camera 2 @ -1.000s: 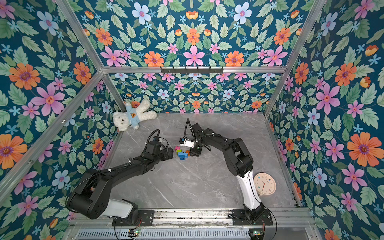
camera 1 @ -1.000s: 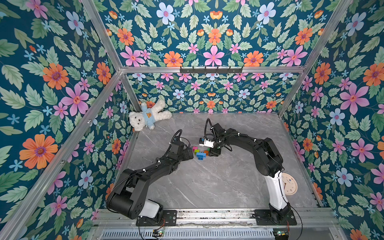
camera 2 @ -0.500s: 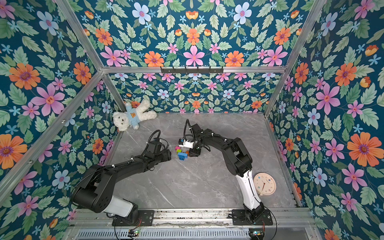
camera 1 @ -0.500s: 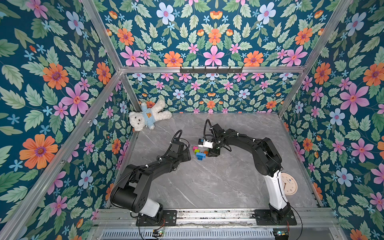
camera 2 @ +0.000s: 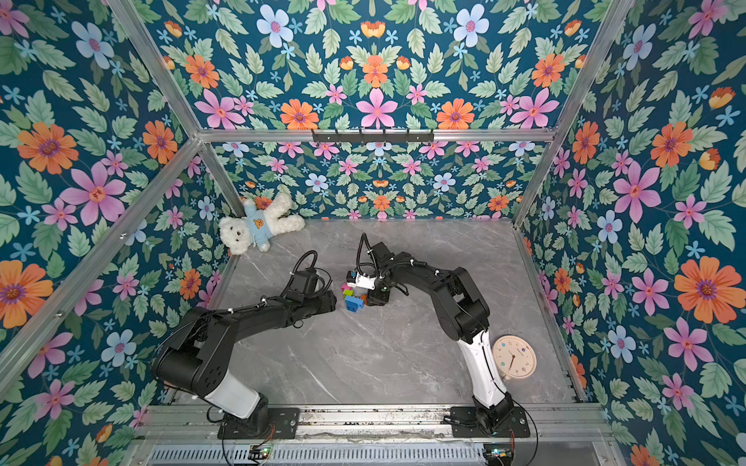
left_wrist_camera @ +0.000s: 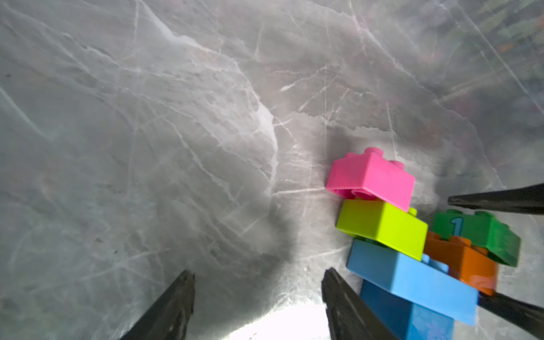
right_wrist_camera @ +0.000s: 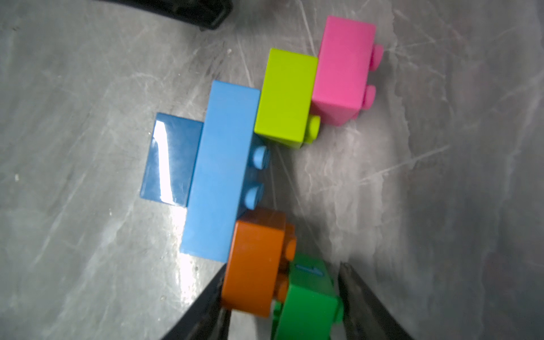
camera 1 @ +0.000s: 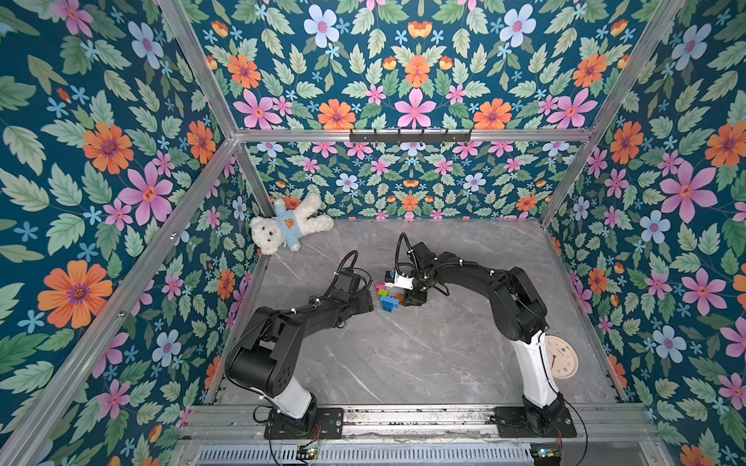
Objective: Assemble the letter v with lego
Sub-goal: Assemble the lego brick with the lego brick.
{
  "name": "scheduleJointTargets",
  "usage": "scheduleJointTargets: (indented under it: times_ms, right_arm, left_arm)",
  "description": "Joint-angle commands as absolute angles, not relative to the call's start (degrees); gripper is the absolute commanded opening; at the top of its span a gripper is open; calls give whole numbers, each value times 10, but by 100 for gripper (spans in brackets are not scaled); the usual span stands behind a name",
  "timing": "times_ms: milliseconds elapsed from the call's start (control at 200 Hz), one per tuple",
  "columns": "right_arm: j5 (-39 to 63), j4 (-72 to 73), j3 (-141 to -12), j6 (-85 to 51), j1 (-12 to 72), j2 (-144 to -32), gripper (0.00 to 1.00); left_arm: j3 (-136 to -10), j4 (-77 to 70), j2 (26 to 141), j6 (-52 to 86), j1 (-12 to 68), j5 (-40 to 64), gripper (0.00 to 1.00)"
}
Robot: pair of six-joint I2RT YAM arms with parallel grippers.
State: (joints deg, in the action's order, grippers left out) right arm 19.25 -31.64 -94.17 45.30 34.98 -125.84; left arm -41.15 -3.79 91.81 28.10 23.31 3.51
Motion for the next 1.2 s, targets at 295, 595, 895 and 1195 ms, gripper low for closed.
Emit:
scheduleJointTargets:
  times_ms: [295, 595, 895, 1195]
  right_arm:
    - [200, -297, -926, 454, 355, -1262, 57]
    - [201, -287, -918, 452, 357, -1259, 53]
    - [206, -294, -917, 455, 358, -1258, 52]
    - [222, -304, -921, 466, 359, -1258, 54]
  left_arm:
    - [-416, -39, 925, 275, 231, 57, 71]
    - [-419, -40, 928, 272, 231, 67, 70]
    - [-420, -40, 930, 272, 231, 72, 69]
    - [-424, -40, 943, 271, 231, 76, 65]
